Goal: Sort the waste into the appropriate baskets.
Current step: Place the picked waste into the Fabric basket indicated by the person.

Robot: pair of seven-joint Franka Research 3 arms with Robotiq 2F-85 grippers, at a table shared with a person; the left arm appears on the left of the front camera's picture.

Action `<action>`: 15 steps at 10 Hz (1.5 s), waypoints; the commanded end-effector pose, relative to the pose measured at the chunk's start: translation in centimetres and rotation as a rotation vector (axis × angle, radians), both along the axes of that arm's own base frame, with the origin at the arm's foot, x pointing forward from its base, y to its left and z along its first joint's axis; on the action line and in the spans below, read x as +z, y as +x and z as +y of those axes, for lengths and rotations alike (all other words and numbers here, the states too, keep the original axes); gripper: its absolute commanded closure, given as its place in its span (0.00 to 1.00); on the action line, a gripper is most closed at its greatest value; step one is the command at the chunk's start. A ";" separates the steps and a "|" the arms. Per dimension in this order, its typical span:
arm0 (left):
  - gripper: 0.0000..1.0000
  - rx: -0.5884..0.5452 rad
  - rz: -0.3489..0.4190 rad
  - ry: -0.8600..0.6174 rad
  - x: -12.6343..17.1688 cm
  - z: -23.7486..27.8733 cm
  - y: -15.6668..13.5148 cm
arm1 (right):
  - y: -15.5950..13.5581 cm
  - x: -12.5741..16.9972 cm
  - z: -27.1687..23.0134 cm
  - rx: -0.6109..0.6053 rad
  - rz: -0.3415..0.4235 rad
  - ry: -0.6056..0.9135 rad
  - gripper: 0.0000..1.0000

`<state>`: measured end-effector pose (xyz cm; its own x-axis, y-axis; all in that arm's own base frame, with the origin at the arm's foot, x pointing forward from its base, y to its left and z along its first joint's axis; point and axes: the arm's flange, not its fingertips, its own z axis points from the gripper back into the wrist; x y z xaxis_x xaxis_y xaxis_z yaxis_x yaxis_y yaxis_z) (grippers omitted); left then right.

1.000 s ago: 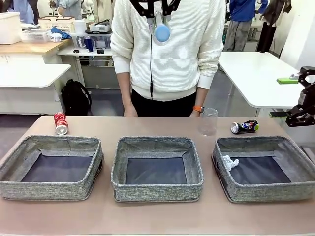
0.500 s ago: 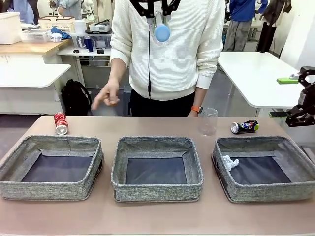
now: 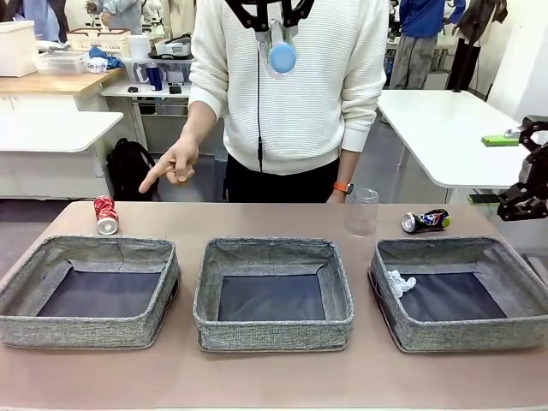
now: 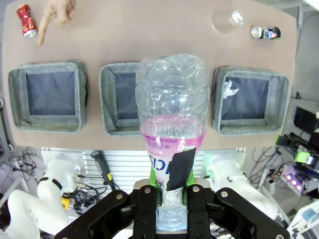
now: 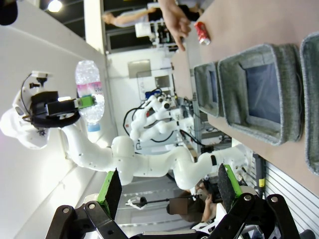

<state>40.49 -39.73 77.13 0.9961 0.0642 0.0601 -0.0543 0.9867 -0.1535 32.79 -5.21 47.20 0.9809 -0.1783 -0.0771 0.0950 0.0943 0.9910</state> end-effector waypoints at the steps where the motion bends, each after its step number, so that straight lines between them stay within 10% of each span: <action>1: 0.80 0.003 0.001 -0.015 0.4 0.3 -0.2 | -0.2 0.5 -0.1 0.004 0.020 0.002 0.00; 6: 0.80 0.000 0.000 0.000 0.0 0.0 0.0 | -0.2 0.5 -0.1 0.004 0.020 0.002 0.00; 9: 0.80 0.030 0.046 0.006 -8.4 7.8 -1.5 | -0.2 0.5 -0.1 0.004 0.020 0.002 0.00; 15: 0.80 0.445 0.037 0.017 -26.6 22.4 -10.2 | -0.2 0.5 -0.1 0.004 0.020 0.002 0.00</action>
